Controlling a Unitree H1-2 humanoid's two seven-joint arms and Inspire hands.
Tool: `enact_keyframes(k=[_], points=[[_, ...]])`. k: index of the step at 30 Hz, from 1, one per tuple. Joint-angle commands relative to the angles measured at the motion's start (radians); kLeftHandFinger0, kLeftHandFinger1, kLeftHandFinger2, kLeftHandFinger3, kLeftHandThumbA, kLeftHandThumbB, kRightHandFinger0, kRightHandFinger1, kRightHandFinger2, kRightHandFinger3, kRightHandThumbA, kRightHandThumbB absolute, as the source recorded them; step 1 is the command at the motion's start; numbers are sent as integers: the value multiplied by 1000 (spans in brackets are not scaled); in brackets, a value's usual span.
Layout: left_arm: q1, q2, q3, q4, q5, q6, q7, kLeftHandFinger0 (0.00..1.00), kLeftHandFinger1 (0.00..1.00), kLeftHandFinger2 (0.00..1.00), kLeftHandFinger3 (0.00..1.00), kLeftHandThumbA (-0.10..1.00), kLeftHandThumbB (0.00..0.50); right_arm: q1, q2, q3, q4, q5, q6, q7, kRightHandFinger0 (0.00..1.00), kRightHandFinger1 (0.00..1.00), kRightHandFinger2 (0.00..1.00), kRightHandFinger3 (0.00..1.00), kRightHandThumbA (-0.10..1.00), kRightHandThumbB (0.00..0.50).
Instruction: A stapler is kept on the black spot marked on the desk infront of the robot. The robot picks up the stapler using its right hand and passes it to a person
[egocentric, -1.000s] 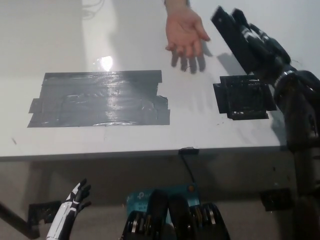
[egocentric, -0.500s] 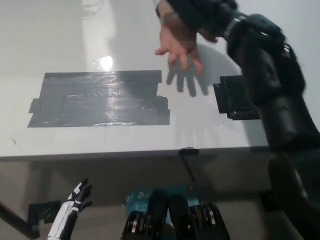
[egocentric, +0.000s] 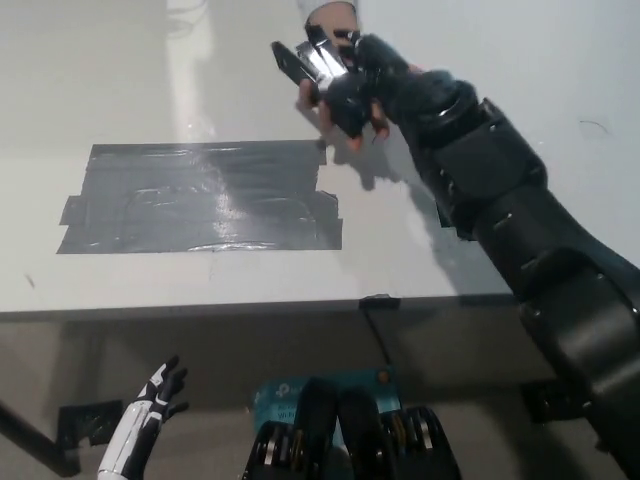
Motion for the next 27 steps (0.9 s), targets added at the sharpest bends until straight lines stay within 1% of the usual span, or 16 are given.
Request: enact_keyframes(k=[1,2,6,7,9,12,13,15,16,17,18,20,21,24,26,27], points=[[-23,17,-10,-39,-1,-8,-26,904,1000,1000,1000,986,479,-100,-72,183,24,-284,-156,23,1000,1000,1000,1000,458,348],[-24,19,-9,-35,0,-11,-25,895,1000,1000,1000,982,469,-94,-88,199,17,-290,-161,26,1000,1000,1000,1000,506,355],[-28,17,-9,-32,-3,-9,-26,890,1000,1000,1000,977,466,-85,-122,212,-20,-285,-166,38,1000,1000,1000,1000,550,371],[-27,15,-10,-31,-4,-10,-25,890,1000,1000,1000,968,471,-81,-141,207,-52,-282,-161,46,1000,1000,1000,1000,611,395],[-25,13,-11,-30,-3,-12,-24,888,1000,999,1000,966,468,-74,-164,205,-98,-289,-153,57,1000,1000,1000,1000,646,407],[-27,12,-12,-24,-1,-14,-21,878,1000,989,1000,972,467,-51,-218,174,-255,-286,-103,93,1000,1000,1000,1000,701,431],[-28,12,-12,-24,-1,-13,-20,876,1000,988,1000,974,469,-40,-239,156,-323,-281,-85,103,1000,1000,1000,1000,714,425],[-28,13,-12,-30,-1,-5,-20,884,1000,1000,1000,984,483,4,-310,96,-560,-252,-55,134,1000,1000,1000,1000,749,387],[-29,11,-9,-36,-11,4,-22,894,1000,1000,1000,961,490,20,-338,69,-651,-239,-42,144,1000,1000,1000,1000,803,410],[-29,10,-8,-38,-14,7,-23,896,1000,1000,1000,961,491,22,-342,64,-666,-238,-38,146,1000,1000,1000,1000,808,410],[-31,10,-8,-39,-16,10,-24,912,1000,1000,1000,956,489,33,-371,50,-745,-235,-15,164,1000,1000,1000,1000,896,429],[-33,13,-9,-37,-15,8,-27,915,1000,1000,1000,964,499,80,-435,8,-962,-225,53,193,1000,1000,1000,1000,963,381],[-34,16,-10,-37,-13,6,-28,915,1000,1000,1000,966,492,113,-473,-18,-1082,-210,75,213,1000,1000,1000,1000,979,364],[-38,16,-8,-34,-15,1,-27,903,1000,1000,1000,964,474,184,-524,-76,-1264,-158,105,239,1000,1000,1000,1000,993,345],[-42,17,-7,-30,-14,-2,-26,899,1000,1000,1000,969,471,231,-550,-108,-1365,-127,120,248,1000,1000,1000,1000,997,344],[-50,16,-6,-23,-16,-5,-25,894,1000,1000,1000,959,464,277,-575,-141,-1467,-92,156,258,1000,1000,1000,1000,1000,355]])
